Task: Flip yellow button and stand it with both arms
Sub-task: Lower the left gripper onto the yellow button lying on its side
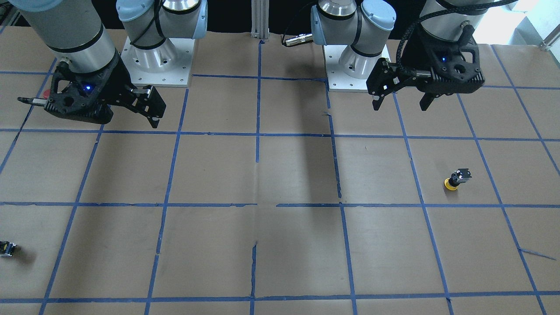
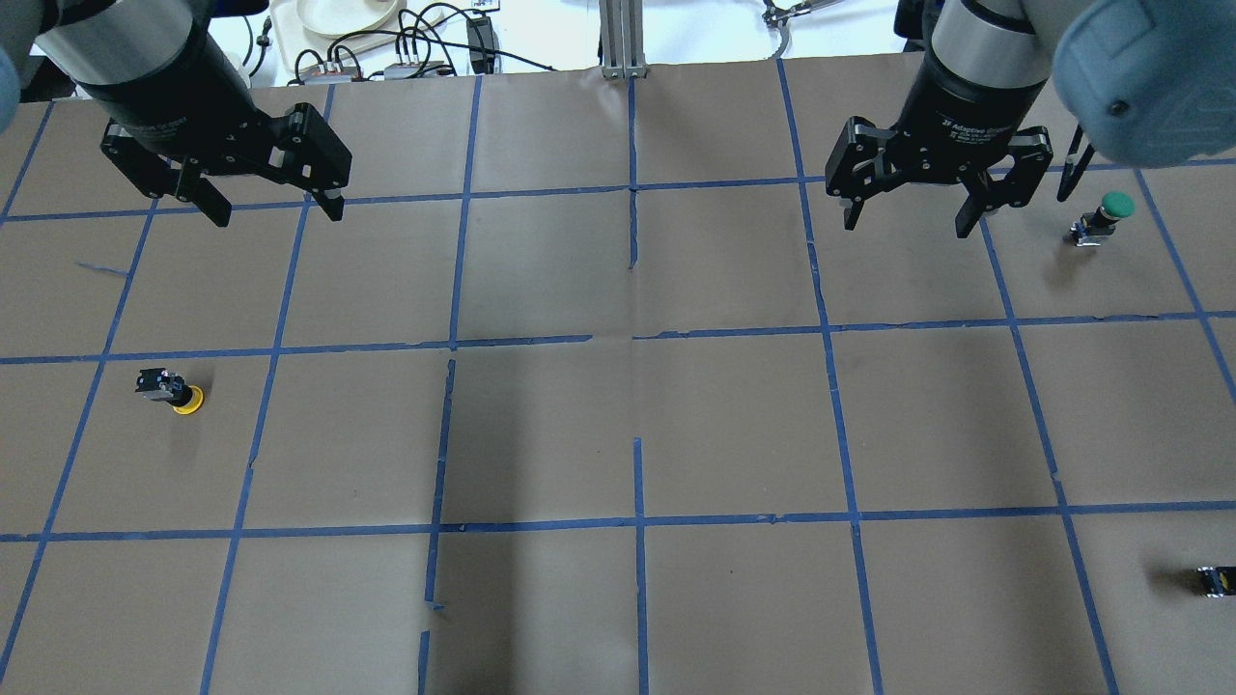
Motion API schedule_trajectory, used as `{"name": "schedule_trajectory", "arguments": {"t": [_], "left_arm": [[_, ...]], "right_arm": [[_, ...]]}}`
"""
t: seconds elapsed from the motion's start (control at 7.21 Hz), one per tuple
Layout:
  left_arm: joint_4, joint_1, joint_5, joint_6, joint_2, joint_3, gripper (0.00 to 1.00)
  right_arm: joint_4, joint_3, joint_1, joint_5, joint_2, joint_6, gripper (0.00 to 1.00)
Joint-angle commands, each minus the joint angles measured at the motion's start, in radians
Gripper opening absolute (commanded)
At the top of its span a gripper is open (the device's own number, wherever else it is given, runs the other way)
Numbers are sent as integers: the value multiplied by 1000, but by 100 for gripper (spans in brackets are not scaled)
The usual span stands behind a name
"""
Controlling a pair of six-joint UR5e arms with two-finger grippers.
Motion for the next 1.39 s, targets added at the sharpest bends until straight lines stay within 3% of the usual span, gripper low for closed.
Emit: {"name": "schedule_trajectory", "arguments": {"t": [0.0, 0.42, 0.69, 0.97, 1.25], "left_arm": [[-1, -3, 2, 1, 1, -4, 100], [-33, 52, 48, 71, 15, -25, 100], [6, 230, 84, 144, -41, -114, 100], [184, 369, 81, 298, -129, -194, 100], [308, 494, 11, 377, -243, -225, 100]], "right_arm": [[-9, 0, 3, 0, 1, 1, 100], [-9, 0, 3, 1, -2, 1, 100], [-11, 0, 3, 2, 1, 1, 100], [-12, 0, 5, 2, -2, 2, 100], [-12, -2, 5, 2, 7, 1, 100]]}}
